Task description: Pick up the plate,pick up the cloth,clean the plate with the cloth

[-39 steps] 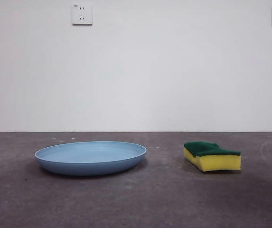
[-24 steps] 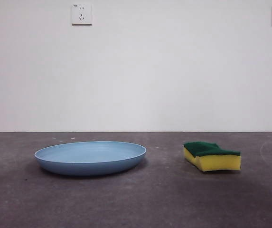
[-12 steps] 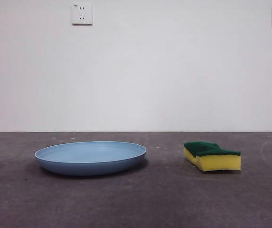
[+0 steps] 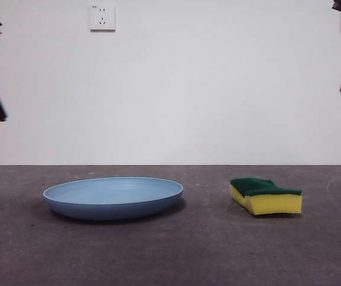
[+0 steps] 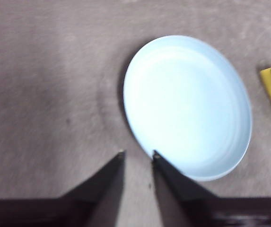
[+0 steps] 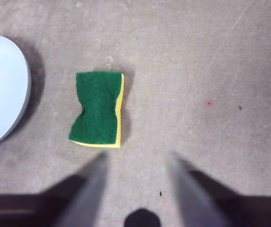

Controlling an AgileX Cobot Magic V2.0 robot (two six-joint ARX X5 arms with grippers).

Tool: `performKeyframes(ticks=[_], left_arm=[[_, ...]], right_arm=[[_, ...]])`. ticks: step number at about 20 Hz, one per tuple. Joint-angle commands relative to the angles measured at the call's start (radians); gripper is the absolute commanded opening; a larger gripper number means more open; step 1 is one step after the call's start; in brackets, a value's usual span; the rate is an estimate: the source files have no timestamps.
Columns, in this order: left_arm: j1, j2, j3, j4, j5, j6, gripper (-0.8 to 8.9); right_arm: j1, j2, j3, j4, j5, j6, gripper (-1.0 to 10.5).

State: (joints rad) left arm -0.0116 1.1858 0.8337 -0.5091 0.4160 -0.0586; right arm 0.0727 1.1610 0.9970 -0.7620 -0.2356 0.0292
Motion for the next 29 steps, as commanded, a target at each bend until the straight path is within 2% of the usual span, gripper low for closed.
performKeyframes(ticks=[1,3,7,11,13,21,22,25,29], left_arm=[[-0.019,0.027,0.000,0.080,0.019,-0.071,3.70],[-0.038,0.063,0.011,0.131,0.036,-0.092,3.70],[-0.082,0.202,0.101,0.109,0.019,-0.099,3.69],[-0.123,0.372,0.206,0.089,-0.084,-0.098,3.69],[-0.135,0.443,0.240,0.089,-0.102,-0.099,3.69],[-0.166,0.605,0.256,0.125,-0.127,-0.106,3.68],[-0.171,0.606,0.256,0.128,-0.128,-0.106,3.51],[-0.185,0.607,0.256,0.130,-0.128,-0.092,0.94],[-0.198,0.629,0.256,0.120,-0.128,-0.071,0.80]], right_arm=[[0.001,0.000,0.005,0.003,-0.002,-0.001,3.2],[0.002,0.000,0.005,0.003,-0.002,0.007,3.2],[0.014,0.000,0.005,0.004,-0.002,0.007,3.2],[0.017,0.000,0.005,0.004,-0.003,0.008,3.2],[0.017,0.000,0.005,0.004,-0.002,0.008,3.2],[0.017,0.000,0.005,0.004,-0.002,0.015,3.2],[0.017,0.000,0.005,0.004,-0.002,0.015,3.2],[0.017,0.000,0.005,0.005,-0.002,0.023,3.2],[0.017,0.000,0.005,0.005,-0.002,0.026,3.2]])
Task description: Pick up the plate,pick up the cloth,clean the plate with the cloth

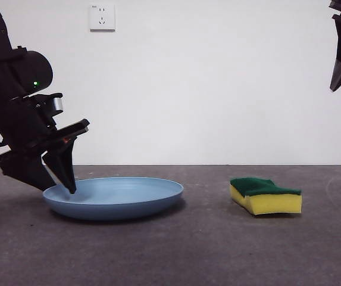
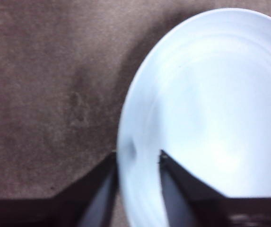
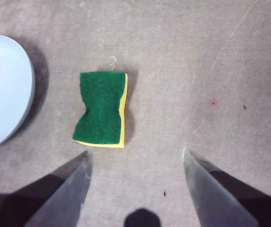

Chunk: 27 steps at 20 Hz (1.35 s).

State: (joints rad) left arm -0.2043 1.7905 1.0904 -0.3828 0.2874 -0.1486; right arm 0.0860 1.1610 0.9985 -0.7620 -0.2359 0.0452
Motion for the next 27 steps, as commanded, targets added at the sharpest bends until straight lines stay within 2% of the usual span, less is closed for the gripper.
performKeyframes(ticks=[1,2,3,6,8,12,16,20,23,27], left_arm=[[-0.006,0.035,-0.001,-0.010,0.000,0.021,0.78],[-0.006,0.042,-0.001,-0.014,0.000,0.024,0.12],[-0.006,0.047,-0.001,-0.014,-0.001,0.034,-0.07],[-0.006,0.041,0.000,-0.007,0.001,0.056,-0.08],[-0.005,0.008,0.005,-0.014,0.000,0.068,-0.08],[-0.005,-0.130,0.032,-0.066,-0.006,0.070,-0.08],[-0.006,-0.302,0.077,-0.158,-0.029,0.099,-0.08],[-0.006,-0.469,0.083,-0.212,-0.029,0.109,-0.08],[-0.006,-0.556,0.083,-0.271,-0.029,0.129,-0.08],[-0.005,-0.578,0.083,-0.310,-0.029,0.146,-0.08]], right_arm=[[0.003,0.000,0.003,0.005,-0.002,0.010,3.2],[0.003,0.000,0.003,0.005,-0.002,0.010,3.2],[0.003,0.000,0.003,0.005,-0.002,0.010,3.2],[0.009,0.000,0.003,0.016,-0.003,0.010,3.2],[0.033,0.001,0.003,0.045,-0.037,0.006,3.2],[0.133,0.063,0.014,0.108,-0.047,0.006,3.1],[0.234,0.231,0.074,0.111,0.059,-0.016,3.1],[0.279,0.408,0.155,0.112,0.131,-0.021,3.1],[0.289,0.516,0.178,0.169,0.141,-0.021,3.1],[0.289,0.599,0.178,0.196,0.142,-0.017,2.9]])
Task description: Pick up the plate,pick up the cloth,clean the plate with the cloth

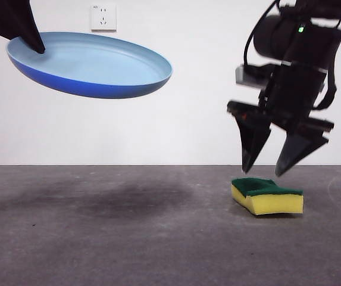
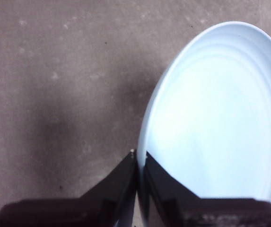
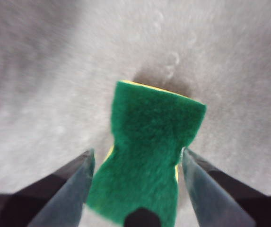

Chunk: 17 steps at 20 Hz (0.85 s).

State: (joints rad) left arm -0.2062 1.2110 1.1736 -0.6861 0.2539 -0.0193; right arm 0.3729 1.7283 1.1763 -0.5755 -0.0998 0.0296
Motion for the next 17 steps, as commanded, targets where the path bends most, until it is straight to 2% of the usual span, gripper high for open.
performKeyframes(ticks=[1,3,5,7,9,10,13,17], left_arm=[[-0.004,0.001,0.000,-0.017,0.005,0.021,-0.08],[-0.004,0.001,0.000,-0.018,0.005,0.021,-0.08],[-0.004,0.001,0.000,-0.018,0.004,0.021,-0.08],[-0.004,0.001,0.000,-0.018,0.002,0.022,-0.08],[-0.004,0.002,0.000,-0.018,0.002,0.024,-0.08],[-0.004,0.002,0.000,-0.018,0.001,0.024,-0.08],[-0.004,0.002,0.000,-0.018,-0.003,0.024,-0.08],[-0.011,0.045,0.000,-0.016,-0.098,0.024,-0.08]], right_arm=[[0.002,0.052,0.000,0.014,0.004,-0.001,2.8],[0.002,0.084,0.000,0.021,0.005,0.000,2.7],[0.002,0.108,0.000,0.022,0.005,0.005,1.8],[0.002,0.129,0.000,0.020,0.005,0.005,1.5],[0.002,0.137,0.000,0.019,0.005,0.002,0.1],[0.002,0.138,0.000,0.019,0.005,-0.005,-0.2],[0.002,0.138,0.000,0.018,0.005,-0.005,-0.2],[0.017,0.094,0.003,-0.009,-0.005,-0.005,-0.2]])
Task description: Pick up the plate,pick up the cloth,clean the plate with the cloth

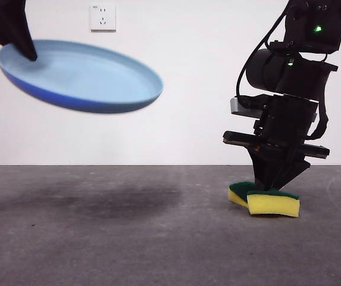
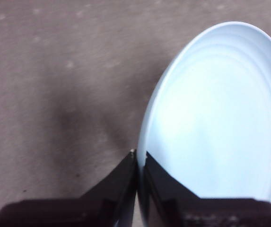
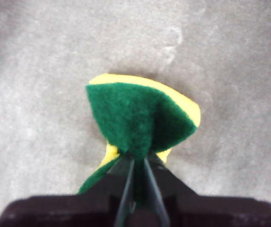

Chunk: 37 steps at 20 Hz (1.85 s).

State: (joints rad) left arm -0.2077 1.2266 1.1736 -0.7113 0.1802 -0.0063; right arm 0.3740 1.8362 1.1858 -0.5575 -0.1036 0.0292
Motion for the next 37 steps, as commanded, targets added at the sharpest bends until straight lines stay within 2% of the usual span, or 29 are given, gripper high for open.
performKeyframes(ticks=[1,6,10,16,22,26,28,31,33,34,37], left_arm=[[-0.016,0.054,0.000,0.013,-0.027,0.011,-0.08],[-0.069,0.177,0.000,0.017,-0.025,-0.019,-0.08],[-0.154,0.240,0.000,0.033,-0.017,-0.034,-0.08],[-0.295,0.243,0.000,0.103,-0.015,-0.098,-0.08],[-0.321,0.243,0.000,0.139,-0.014,-0.107,-0.08],[-0.319,0.243,0.000,0.158,-0.014,-0.119,-0.08],[-0.313,0.243,0.000,0.147,-0.014,-0.118,-0.08],[-0.313,0.243,0.000,0.126,-0.011,-0.116,-0.08],[-0.313,0.243,0.000,0.114,0.044,-0.113,-0.08],[-0.313,0.243,0.000,0.111,0.078,-0.113,-0.09],[-0.314,0.243,0.000,0.108,0.189,-0.113,-0.08]], right_arm=[[0.029,-0.051,-0.006,-0.031,-0.001,-0.004,-0.2],[0.114,-0.259,-0.006,-0.034,-0.001,0.029,-0.2],[0.195,-0.346,-0.006,-0.008,-0.001,0.068,-0.2],[0.327,-0.322,-0.006,0.048,0.001,0.106,-0.2],[0.430,-0.277,-0.006,0.081,0.002,0.139,-0.2],[0.530,-0.212,-0.006,0.026,0.011,0.137,-0.2],[0.552,-0.200,-0.006,-0.082,0.091,0.117,-0.2],[0.550,-0.201,-0.006,-0.231,0.380,0.095,-0.2],[0.499,-0.219,-0.006,-0.238,0.550,0.083,-0.2],[0.476,-0.223,-0.006,-0.213,0.586,0.079,-0.2],[0.389,-0.225,-0.006,-0.057,0.548,0.068,-0.2]])
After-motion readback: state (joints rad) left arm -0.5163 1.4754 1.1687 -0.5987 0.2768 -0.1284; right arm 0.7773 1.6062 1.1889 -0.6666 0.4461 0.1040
